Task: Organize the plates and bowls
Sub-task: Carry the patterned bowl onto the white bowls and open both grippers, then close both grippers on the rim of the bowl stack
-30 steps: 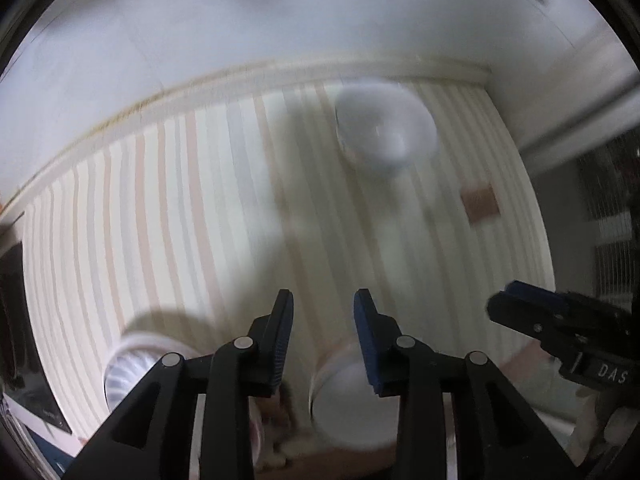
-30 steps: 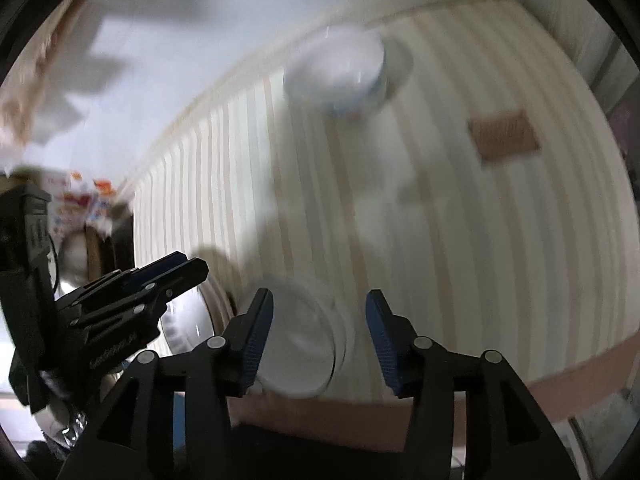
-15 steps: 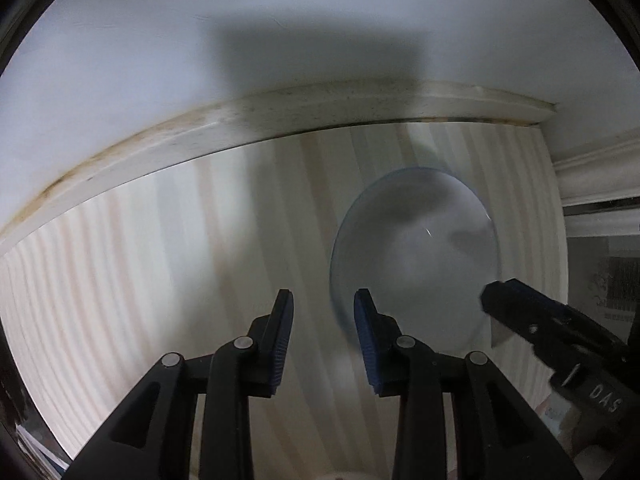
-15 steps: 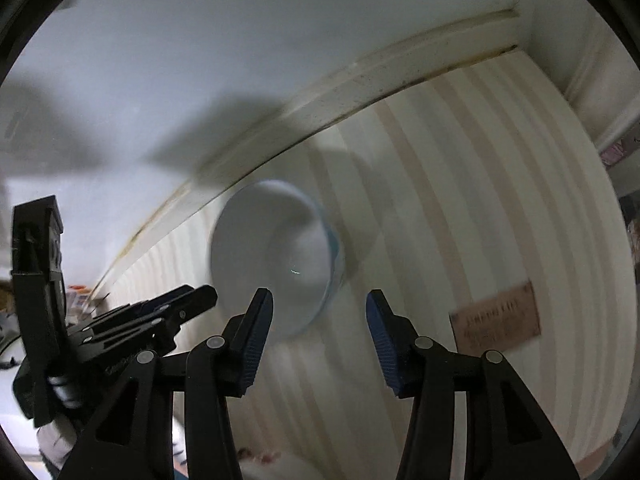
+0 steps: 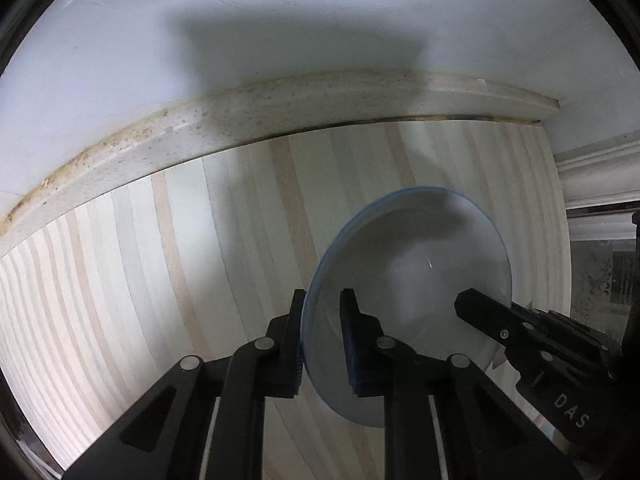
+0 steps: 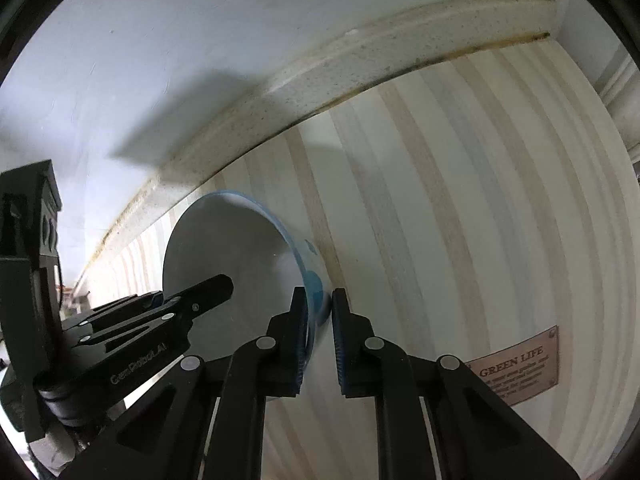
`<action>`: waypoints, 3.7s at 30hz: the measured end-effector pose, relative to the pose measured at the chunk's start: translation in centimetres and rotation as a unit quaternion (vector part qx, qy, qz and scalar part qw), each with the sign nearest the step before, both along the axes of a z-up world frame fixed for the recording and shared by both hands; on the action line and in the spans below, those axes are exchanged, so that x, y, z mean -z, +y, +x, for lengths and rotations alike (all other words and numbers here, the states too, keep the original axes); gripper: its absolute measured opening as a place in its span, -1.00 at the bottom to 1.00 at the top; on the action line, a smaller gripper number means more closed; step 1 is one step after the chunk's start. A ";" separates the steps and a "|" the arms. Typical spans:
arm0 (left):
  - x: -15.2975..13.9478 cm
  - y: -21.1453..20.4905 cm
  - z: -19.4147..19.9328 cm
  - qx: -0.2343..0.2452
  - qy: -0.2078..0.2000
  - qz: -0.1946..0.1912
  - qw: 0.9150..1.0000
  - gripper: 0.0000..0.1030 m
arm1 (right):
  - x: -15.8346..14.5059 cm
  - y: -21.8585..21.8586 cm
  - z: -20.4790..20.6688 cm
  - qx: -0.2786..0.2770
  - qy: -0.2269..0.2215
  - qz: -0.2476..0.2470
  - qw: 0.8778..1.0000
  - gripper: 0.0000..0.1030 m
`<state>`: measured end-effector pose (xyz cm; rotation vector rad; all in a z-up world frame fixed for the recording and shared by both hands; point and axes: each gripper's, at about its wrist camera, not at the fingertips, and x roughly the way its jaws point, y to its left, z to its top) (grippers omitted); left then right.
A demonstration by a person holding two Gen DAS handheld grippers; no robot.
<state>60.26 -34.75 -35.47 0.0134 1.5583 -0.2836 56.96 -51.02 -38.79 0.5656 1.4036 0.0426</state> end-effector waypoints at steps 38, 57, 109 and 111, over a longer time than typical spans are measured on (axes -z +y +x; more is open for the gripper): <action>-10.8 7.1 -21.8 0.036 -0.053 0.003 0.998 -0.72 | -11.7 9.5 -22.4 -0.042 -0.046 0.011 0.998 -0.75; -6.2 6.7 -23.7 0.047 -0.010 0.031 0.998 -0.71 | -6.1 9.9 -25.8 -0.031 0.009 0.011 0.999 -0.75; -23.8 13.8 -36.2 0.029 -0.203 -0.038 0.978 0.84 | -25.8 13.9 -41.7 0.009 -0.187 -0.143 0.972 0.90; -23.4 13.9 -35.9 0.030 -0.192 -0.042 0.980 0.84 | -26.0 13.9 -41.9 0.013 -0.192 -0.142 0.971 0.90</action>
